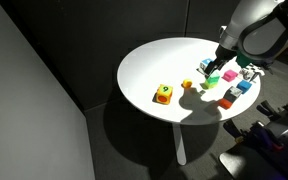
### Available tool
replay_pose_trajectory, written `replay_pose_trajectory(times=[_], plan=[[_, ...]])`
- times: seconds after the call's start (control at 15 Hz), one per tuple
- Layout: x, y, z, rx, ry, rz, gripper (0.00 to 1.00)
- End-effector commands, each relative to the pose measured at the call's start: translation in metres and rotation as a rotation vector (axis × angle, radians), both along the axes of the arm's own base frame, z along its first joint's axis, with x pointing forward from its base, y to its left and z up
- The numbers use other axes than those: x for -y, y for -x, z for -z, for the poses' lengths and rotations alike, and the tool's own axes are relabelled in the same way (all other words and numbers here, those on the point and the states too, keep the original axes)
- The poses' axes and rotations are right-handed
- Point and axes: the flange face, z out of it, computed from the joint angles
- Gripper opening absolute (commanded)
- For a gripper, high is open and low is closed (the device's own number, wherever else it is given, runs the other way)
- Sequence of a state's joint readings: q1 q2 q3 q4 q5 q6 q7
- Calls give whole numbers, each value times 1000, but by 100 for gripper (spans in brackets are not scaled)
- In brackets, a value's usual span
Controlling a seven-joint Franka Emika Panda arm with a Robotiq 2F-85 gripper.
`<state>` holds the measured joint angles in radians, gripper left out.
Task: Pick up the gray block and put it on top of the orange block
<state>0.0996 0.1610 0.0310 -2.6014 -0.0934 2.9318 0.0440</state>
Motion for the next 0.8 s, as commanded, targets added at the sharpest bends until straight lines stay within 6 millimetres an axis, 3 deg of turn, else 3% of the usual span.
replay_pose_trajectory(times=[0.0, 0.27, 0.73], plan=[[-17, -17, -25, 20, -16, 30, 100], [-30, -23, -47, -3, -13, 25, 100], [-39, -13, -82, -110, 22, -9, 100]])
